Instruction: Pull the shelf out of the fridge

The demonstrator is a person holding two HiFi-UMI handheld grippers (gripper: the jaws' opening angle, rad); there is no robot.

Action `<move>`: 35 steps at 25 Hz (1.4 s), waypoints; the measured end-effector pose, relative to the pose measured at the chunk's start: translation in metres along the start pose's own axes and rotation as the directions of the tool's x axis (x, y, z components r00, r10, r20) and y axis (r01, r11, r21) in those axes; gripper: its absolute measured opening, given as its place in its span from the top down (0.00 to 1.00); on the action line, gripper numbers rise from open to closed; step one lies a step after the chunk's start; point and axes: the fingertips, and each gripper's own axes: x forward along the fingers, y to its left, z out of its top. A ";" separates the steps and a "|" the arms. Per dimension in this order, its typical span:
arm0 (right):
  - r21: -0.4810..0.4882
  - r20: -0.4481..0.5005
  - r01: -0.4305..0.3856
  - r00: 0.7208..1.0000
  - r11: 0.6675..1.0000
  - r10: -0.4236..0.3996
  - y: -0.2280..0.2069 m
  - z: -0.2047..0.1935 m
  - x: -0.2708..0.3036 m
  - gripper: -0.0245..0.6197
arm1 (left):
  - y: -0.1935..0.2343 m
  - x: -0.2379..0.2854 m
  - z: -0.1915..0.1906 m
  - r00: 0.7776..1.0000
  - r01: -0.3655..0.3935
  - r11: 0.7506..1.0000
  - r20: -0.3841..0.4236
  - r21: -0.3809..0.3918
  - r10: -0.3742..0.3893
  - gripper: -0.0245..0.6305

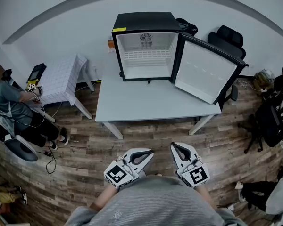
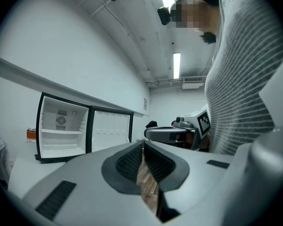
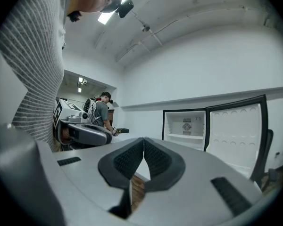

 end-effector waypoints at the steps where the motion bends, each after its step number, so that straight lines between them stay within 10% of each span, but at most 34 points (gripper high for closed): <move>1: -0.001 -0.002 0.004 1.000 1.000 -0.004 -0.001 -0.001 0.000 0.94 | 0.000 0.001 0.003 1.000 0.000 1.000 0.008 0.005 0.000 0.93; 35: 0.010 0.059 0.008 0.998 1.000 -0.008 -0.066 -0.002 -0.013 0.94 | 0.004 0.048 -0.010 0.996 -0.085 0.996 -0.009 -0.005 0.085 0.93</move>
